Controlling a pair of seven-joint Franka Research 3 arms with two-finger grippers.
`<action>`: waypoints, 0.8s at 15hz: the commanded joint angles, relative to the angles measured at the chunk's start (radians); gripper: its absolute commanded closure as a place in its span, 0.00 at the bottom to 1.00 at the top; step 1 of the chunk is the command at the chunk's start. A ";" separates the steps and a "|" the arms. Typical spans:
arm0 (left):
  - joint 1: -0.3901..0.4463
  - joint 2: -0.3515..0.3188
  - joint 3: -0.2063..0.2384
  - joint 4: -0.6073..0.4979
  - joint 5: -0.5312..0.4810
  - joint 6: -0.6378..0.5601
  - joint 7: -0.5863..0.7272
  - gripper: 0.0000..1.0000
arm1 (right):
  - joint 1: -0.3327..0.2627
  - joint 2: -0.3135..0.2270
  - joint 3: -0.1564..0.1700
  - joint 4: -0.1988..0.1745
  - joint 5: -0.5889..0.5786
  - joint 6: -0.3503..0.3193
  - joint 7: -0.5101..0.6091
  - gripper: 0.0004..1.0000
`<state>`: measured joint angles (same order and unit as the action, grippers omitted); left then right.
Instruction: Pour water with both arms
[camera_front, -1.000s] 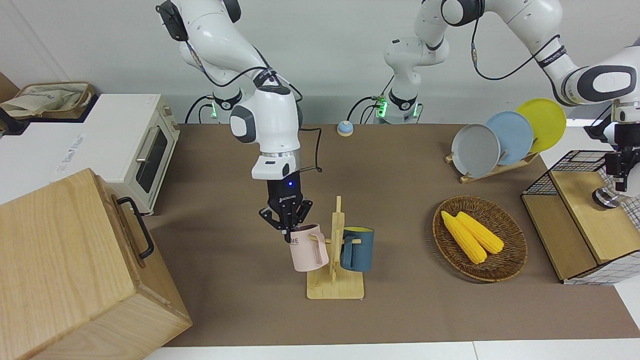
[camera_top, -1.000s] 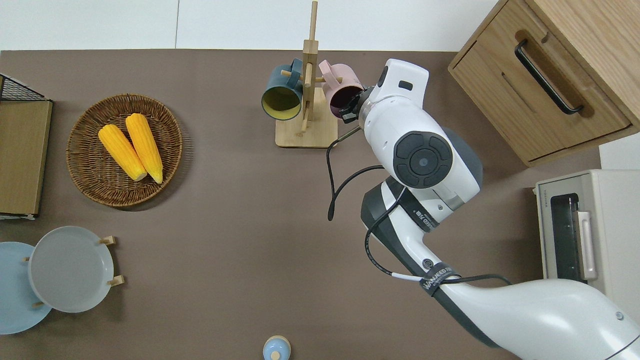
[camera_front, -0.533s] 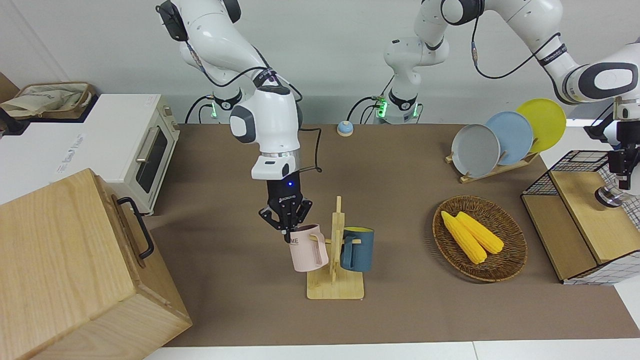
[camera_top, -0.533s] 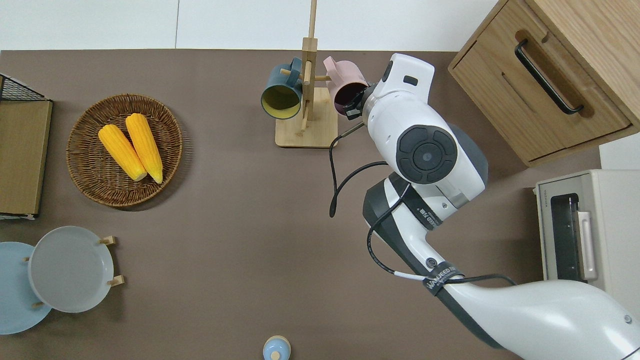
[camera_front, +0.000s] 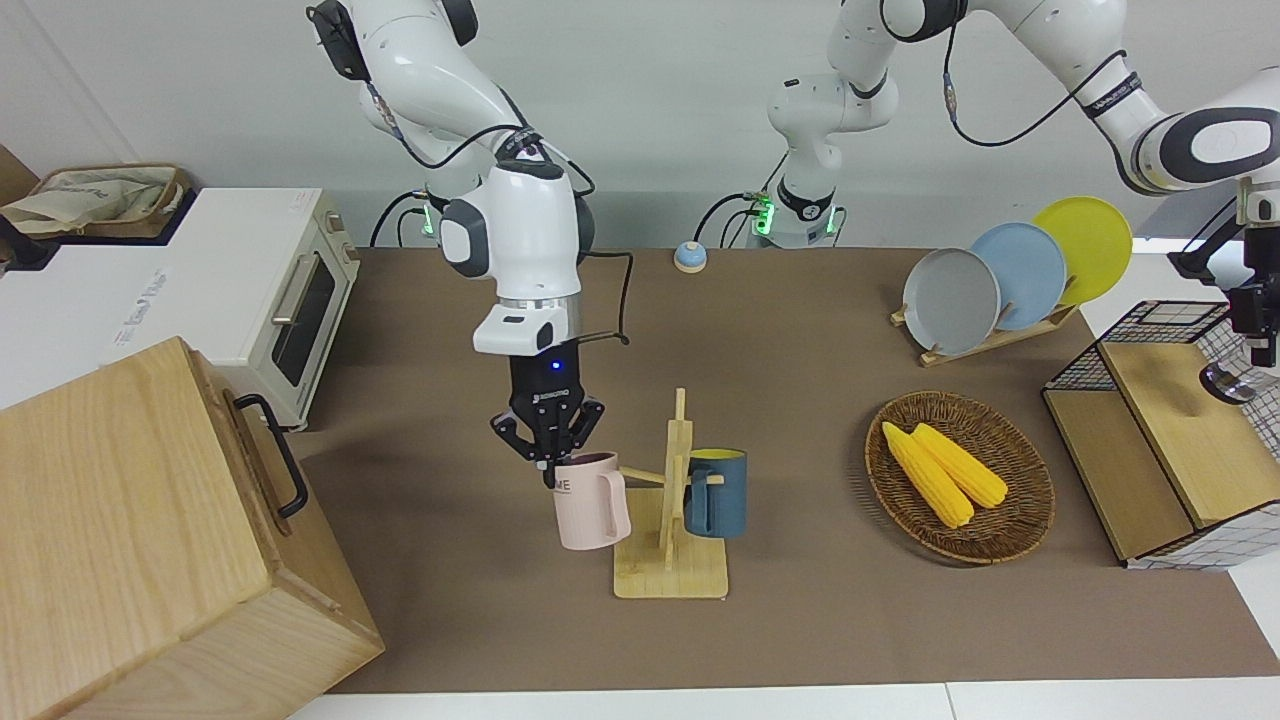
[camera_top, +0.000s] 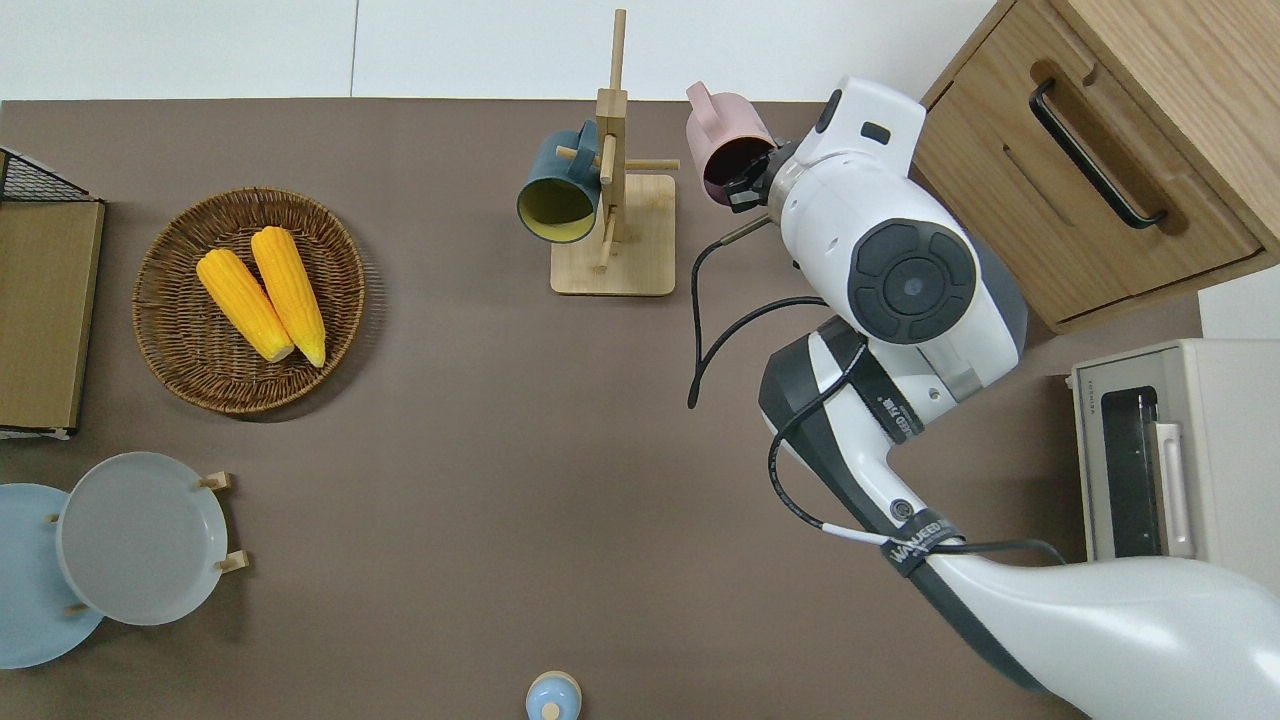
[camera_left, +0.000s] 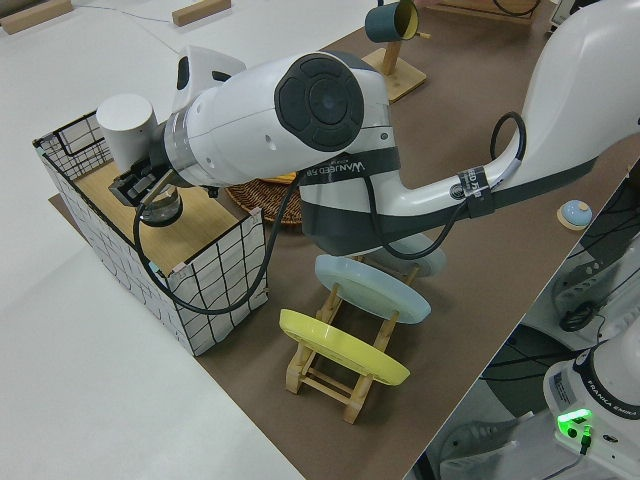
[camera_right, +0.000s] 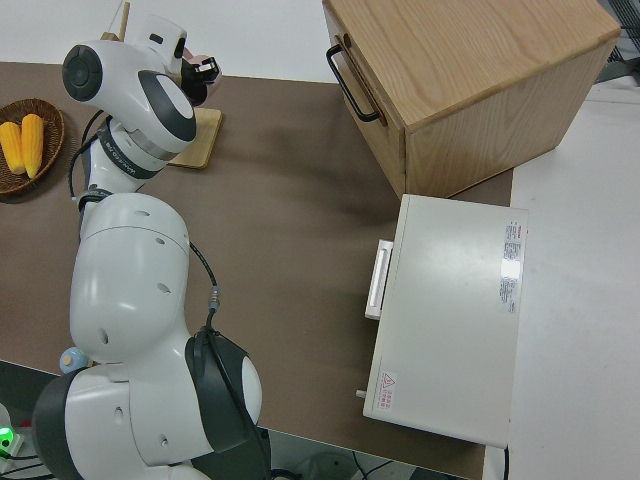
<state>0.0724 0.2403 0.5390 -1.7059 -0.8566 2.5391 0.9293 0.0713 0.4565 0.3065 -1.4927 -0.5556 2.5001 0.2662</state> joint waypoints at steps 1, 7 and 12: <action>-0.005 -0.055 -0.001 0.009 0.079 -0.036 -0.091 0.98 | -0.073 -0.019 0.054 -0.003 0.060 -0.024 -0.088 1.00; -0.043 -0.125 -0.020 0.009 0.298 -0.088 -0.344 0.98 | -0.153 -0.047 0.109 -0.012 0.074 -0.075 -0.124 1.00; -0.045 -0.171 -0.077 0.011 0.448 -0.131 -0.524 0.98 | -0.153 -0.108 0.097 -0.078 0.146 -0.185 -0.108 1.00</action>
<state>0.0358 0.1134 0.4883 -1.7051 -0.4915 2.4365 0.5109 -0.0604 0.4103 0.3948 -1.4968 -0.4615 2.3796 0.1701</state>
